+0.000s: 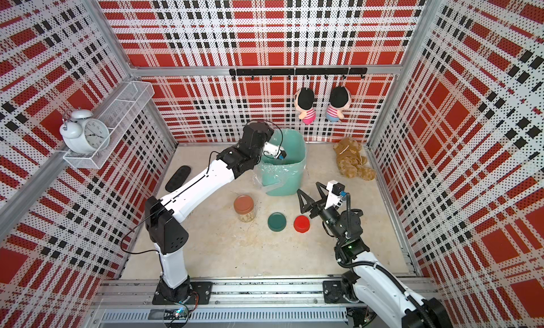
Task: Empty moldy peanuts from jars
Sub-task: Pour the moldy peanuts from the jar into the trash bin.
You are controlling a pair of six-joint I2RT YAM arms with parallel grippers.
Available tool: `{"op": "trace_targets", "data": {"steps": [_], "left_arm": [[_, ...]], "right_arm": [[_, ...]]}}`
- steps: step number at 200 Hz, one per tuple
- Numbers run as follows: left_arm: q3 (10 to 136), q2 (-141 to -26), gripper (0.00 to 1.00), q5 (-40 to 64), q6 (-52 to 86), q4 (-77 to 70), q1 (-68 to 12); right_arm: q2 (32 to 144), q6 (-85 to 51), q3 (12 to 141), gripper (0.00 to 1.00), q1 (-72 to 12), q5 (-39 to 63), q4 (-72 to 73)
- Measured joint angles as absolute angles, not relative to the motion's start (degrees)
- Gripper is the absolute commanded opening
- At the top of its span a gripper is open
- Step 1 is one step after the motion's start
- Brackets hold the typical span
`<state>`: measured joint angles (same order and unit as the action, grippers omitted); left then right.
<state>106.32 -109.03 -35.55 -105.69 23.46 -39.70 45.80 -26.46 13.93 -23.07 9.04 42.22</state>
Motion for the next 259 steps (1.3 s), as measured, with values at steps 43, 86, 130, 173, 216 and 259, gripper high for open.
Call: {"op": "trace_targets", "data": {"steps": [43, 86, 130, 173, 216, 259], "left_arm": [[115.59, -112.09, 0.0, -35.16, -103.46, 23.88, -39.59], [120.53, -115.2, 0.0, -34.17, -104.18, 23.77, -39.72], [117.54, -114.65, 0.0, -35.14, -104.64, 23.22, -39.57], [121.3, -118.8, 0.0, -33.17, -103.72, 27.46, -39.51], [127.28, -117.73, 0.0, -31.83, -103.13, 22.15, -41.23], [119.17, -111.92, 0.0, -33.01, -102.15, 19.27, -40.97]], "right_arm": [[44.6, -26.13, 13.98, 1.0, -23.05, 8.88, 41.32], [45.39, -26.44, 13.98, 1.0, -23.05, 9.28, 41.67], [45.36, -26.57, 13.98, 1.0, -23.05, 9.21, 41.74], [44.6, -26.2, 13.98, 1.0, -23.05, 8.91, 40.62], [45.54, -26.55, 13.98, 1.0, -23.05, 8.93, 41.52], [45.98, -26.68, 13.98, 1.0, -23.05, 9.08, 41.89]]}}
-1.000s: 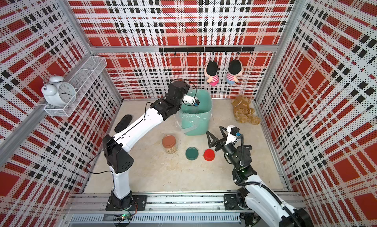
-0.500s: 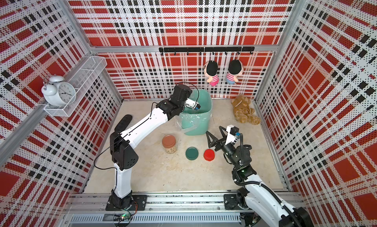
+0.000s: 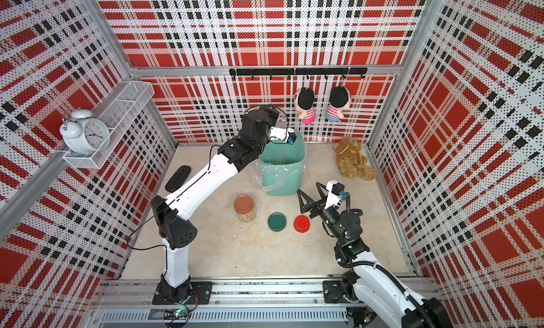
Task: Empty moldy peanuts from jars
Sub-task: Pour the moldy peanuts from the jar into the trash bin.
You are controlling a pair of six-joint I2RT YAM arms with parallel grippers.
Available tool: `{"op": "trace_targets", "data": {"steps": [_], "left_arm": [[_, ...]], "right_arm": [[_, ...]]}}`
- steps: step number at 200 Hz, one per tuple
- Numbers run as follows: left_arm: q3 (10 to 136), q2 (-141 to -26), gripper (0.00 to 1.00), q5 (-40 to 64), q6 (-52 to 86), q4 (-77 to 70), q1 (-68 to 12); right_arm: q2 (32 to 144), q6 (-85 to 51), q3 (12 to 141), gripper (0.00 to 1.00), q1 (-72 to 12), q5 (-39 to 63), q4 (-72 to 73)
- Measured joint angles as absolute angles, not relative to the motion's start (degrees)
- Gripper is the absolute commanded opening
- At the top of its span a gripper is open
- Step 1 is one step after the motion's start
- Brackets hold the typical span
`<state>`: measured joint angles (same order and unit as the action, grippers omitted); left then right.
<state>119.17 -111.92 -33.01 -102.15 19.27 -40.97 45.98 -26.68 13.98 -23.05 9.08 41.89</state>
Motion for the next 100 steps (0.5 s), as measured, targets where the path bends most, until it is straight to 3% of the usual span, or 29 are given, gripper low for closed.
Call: {"op": "trace_targets", "data": {"steps": [31, 100], "left_arm": [[112.36, -112.57, 0.0, -37.87, -104.29, 22.72, -40.01], [120.31, -116.75, 0.0, -37.52, -107.48, 19.42, -40.93]], "right_arm": [[45.25, -26.44, 13.98, 1.0, -23.05, 9.04, 41.54], [44.56, -26.46, 13.98, 1.0, -23.05, 8.84, 41.45]]}}
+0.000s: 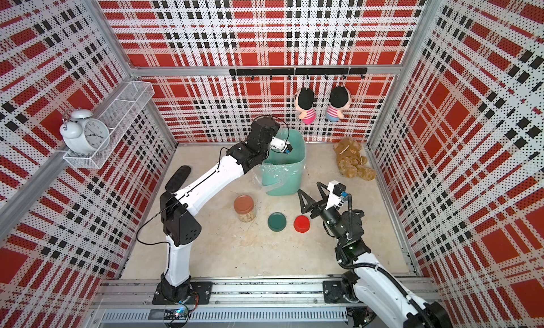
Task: Empty moldy peanuts from jars
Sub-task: Pour the moldy peanuts from the jar into the trash bin.
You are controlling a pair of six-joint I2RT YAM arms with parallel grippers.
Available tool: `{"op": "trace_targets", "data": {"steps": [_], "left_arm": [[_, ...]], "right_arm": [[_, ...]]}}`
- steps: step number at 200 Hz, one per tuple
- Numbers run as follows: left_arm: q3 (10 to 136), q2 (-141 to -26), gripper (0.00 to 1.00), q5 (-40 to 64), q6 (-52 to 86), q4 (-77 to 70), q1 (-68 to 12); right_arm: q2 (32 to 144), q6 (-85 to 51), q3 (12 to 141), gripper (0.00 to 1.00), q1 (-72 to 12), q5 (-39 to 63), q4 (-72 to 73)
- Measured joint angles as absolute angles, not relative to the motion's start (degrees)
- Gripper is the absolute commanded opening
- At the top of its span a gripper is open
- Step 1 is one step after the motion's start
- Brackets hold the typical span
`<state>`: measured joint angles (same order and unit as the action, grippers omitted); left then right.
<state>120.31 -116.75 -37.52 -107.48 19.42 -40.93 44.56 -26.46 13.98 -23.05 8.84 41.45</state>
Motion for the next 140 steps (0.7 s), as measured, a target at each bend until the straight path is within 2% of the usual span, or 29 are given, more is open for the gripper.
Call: {"op": "trace_targets", "data": {"steps": [79, 140], "left_arm": [[115.28, -111.31, 0.0, -38.26, -110.24, 12.16, -39.51], [94.24, -101.86, 0.0, -38.13, -107.53, 10.48, -37.87]], "right_arm": [[46.24, -26.72, 13.91, 1.0, -23.05, 8.99, 42.54], [47.77, -27.22, 13.69, 1.0, -23.05, 9.45, 43.68]]}}
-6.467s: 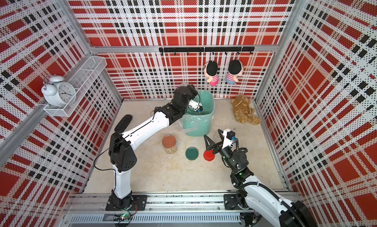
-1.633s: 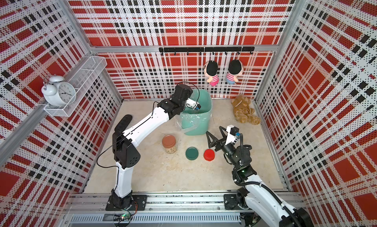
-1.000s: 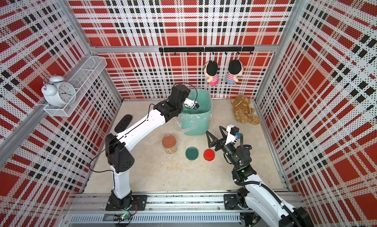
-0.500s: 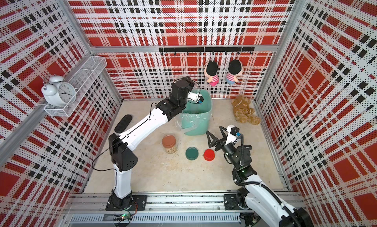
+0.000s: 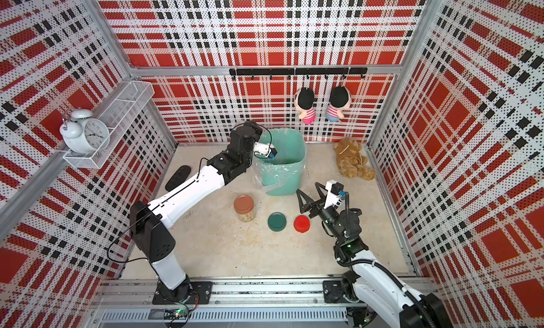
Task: Empty moldy peanuts from jars
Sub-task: Pour the moldy peanuts from the jar into the trash bin.
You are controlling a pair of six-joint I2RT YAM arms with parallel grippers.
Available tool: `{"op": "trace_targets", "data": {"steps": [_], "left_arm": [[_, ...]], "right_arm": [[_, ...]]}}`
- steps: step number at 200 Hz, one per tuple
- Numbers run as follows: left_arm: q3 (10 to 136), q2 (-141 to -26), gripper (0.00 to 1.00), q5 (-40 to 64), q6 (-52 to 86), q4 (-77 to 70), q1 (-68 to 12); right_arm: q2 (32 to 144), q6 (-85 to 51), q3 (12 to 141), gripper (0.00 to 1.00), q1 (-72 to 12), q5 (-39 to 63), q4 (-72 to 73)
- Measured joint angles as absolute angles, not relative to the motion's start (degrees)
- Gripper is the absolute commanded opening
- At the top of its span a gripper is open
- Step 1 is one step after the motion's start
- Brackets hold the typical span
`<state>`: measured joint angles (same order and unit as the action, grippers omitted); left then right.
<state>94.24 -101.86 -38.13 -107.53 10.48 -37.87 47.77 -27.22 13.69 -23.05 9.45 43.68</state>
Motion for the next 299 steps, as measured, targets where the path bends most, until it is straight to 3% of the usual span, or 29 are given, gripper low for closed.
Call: {"op": "trace_targets", "data": {"steps": [33, 99, 160, 193, 254, 280, 299], "left_arm": [[95.48, -102.8, 0.0, -37.21, -106.39, 11.27, -37.95], [113.56, -108.4, 0.0, -37.76, -109.86, 13.87, -38.48], [95.37, -104.25, 0.0, -41.1, -107.22, 12.38, -38.59], [98.1, -105.3, 0.0, -40.93, -108.38, 12.93, -38.28], [114.54, -111.96, 0.0, -40.91, -113.69, 14.39, -38.5], [112.95, -110.52, 0.0, -41.08, -115.31, 12.71, -38.7], [105.19, -107.68, 0.0, -41.43, -116.79, 10.98, -38.94]], "right_arm": [[47.2, -27.18, 13.69, 1.0, -23.03, 9.43, 43.59], [47.16, -27.79, 13.58, 1.0, -23.03, 9.47, 44.23], [46.74, -27.86, 13.21, 1.0, -23.0, 9.41, 44.12], [44.86, -27.09, 13.21, 1.0, -22.98, 9.02, 42.89], [46.63, -27.42, 13.21, 1.0, -22.96, 9.26, 43.53], [46.89, -27.57, 13.21, 1.0, -22.96, 9.3, 43.68], [46.94, -27.75, 13.21, 1.0, -22.96, 9.37, 43.72]]}}
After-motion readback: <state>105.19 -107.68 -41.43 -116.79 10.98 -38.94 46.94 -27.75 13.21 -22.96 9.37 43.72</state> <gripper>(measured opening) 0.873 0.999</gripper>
